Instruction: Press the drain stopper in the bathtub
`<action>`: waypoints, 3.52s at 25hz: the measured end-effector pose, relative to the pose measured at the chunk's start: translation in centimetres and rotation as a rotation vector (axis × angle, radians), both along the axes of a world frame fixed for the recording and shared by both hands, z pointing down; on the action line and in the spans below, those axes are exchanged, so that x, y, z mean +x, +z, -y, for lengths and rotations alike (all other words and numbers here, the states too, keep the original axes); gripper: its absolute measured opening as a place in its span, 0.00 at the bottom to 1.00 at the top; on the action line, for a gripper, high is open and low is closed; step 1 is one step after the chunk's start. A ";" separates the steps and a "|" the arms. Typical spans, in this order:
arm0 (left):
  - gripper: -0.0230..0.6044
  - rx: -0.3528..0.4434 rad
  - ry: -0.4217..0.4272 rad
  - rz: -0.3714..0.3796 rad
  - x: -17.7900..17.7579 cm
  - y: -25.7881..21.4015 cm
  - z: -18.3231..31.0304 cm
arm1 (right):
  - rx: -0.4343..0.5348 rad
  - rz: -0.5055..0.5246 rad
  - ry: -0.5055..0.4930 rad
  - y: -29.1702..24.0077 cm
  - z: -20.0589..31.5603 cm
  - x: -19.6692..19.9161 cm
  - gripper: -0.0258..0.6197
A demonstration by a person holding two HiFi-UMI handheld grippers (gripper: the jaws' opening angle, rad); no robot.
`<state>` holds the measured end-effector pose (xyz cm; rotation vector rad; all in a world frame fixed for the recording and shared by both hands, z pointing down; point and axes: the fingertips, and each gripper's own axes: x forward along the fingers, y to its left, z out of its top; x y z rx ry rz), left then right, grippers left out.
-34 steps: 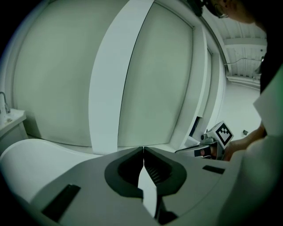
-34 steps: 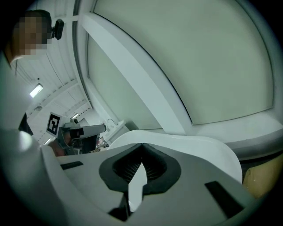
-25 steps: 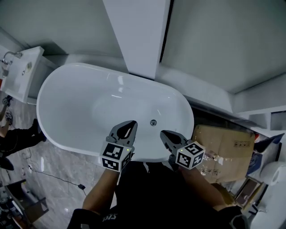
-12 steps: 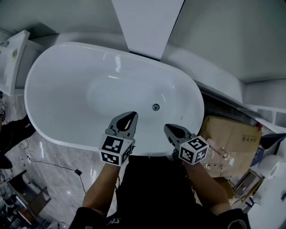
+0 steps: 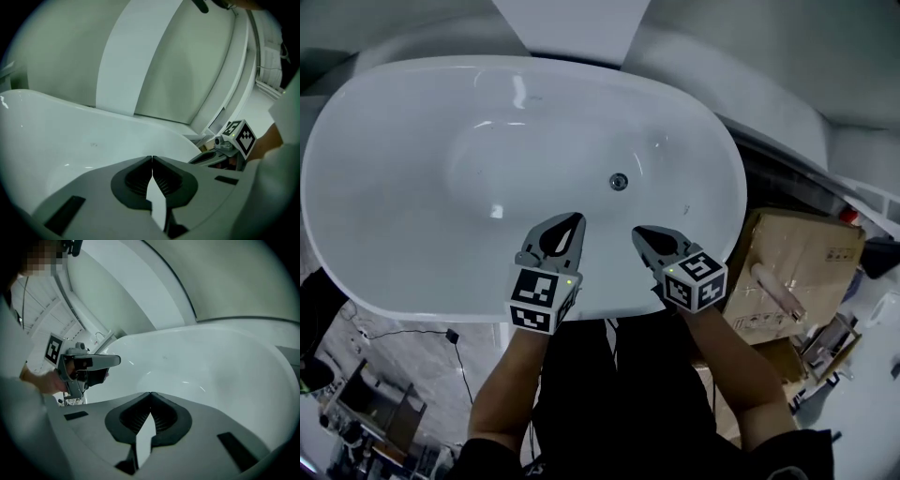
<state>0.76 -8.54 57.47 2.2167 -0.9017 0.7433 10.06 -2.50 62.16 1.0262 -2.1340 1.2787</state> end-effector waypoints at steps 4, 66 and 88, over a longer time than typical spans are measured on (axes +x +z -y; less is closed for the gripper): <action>0.07 -0.073 0.024 0.001 0.4 5.6 0.0 | -0.037 -0.034 0.015 5.7 0.3 0.9 0.06; 0.07 -0.335 0.232 0.188 -1.3 47.0 -5.9 | -0.195 -0.711 -0.546 50.6 -0.2 2.9 0.07; 0.07 -0.314 0.118 0.156 -1.5 23.1 -6.7 | -0.117 -0.512 -0.331 22.8 -2.6 4.0 0.06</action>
